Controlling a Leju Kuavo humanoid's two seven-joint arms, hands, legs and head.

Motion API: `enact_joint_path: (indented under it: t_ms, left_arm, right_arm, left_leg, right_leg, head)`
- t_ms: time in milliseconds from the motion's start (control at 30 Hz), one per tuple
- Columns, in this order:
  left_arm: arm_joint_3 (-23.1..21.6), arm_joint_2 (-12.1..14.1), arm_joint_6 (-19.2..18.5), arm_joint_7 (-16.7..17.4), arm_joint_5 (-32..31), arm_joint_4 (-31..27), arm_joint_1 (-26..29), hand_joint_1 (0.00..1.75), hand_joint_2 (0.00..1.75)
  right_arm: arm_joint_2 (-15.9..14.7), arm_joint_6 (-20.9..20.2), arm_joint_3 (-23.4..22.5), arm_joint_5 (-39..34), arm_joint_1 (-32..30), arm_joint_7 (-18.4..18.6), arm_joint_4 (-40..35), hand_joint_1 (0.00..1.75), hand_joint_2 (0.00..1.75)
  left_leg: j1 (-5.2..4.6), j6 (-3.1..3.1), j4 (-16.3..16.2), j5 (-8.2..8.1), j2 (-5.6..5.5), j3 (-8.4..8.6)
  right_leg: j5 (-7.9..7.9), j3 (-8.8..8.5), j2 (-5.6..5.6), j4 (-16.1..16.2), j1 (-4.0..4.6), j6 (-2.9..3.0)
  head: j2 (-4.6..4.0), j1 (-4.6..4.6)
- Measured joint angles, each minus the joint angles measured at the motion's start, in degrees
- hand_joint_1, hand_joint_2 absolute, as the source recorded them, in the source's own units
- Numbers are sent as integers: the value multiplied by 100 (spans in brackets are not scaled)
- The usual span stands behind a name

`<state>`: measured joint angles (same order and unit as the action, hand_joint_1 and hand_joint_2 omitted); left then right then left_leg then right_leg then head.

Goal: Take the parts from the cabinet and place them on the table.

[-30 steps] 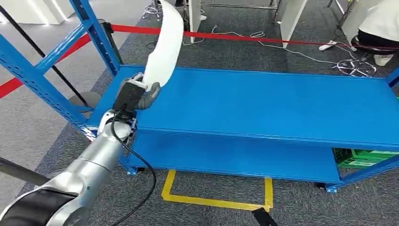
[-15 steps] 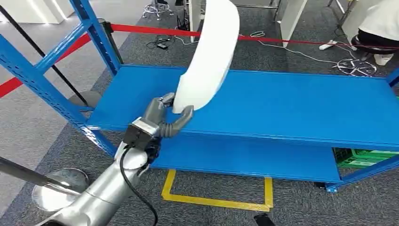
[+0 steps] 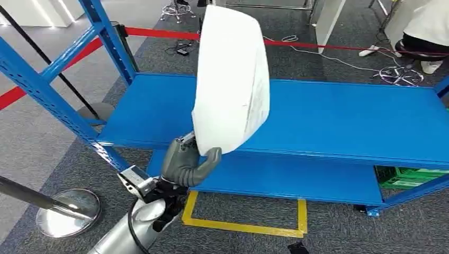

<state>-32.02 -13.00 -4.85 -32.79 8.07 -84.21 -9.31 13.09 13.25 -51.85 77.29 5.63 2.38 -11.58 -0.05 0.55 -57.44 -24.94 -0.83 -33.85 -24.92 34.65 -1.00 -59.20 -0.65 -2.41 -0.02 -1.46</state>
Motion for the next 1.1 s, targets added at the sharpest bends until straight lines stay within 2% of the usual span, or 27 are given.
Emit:
enact_joint_path:
  t_ms: [167,333,400,567,767,933,1100]
  left_arm:
    - [-2,0,-9,0,15,-79,42,175,175]
    - [0,0,-343,-173,262,-228,185,175,175]
    - [4,4,-370,-280,262,-337,300,175,175]
    - [26,9,-313,-527,138,-641,573,175,175]
    - [57,28,-13,-601,-265,-848,814,175,175]
    - [30,101,-61,-616,-595,-1119,979,175,175]
    - [-77,184,133,-616,-859,-1334,1034,175,175]
  right_arm:
    - [0,0,-9,0,0,0,0,0,175]
    - [0,0,-9,6,-2,-48,0,0,175]
    - [0,0,-9,6,-2,-48,0,0,175]
    - [-2,37,-11,-5,-3,-39,0,0,175]
    - [-7,76,-59,-88,-12,-66,0,0,175]
    - [-11,74,-87,-83,-16,-59,0,0,175]
    - [-20,72,-94,-66,-19,-50,0,0,175]
  left_leg:
    - [0,0,0,0,0,0]
    - [0,0,0,0,0,0]
    - [0,0,0,0,0,-1]
    - [0,0,0,0,0,-2]
    - [0,-1,0,0,0,-3]
    - [0,-1,0,0,0,-2]
    - [0,-1,0,0,0,-2]
  right_leg:
    - [1,-1,0,0,0,0]
    - [1,-1,0,0,0,0]
    - [0,1,0,0,0,0]
    - [0,2,0,0,0,0]
    - [0,1,0,0,0,0]
    - [0,0,0,0,0,0]
    - [0,1,0,0,0,0]
  head:
    - [0,0]
    - [0,2]
    - [0,-2]
    - [0,2]
    - [0,0]
    - [0,0]
    - [0,0]
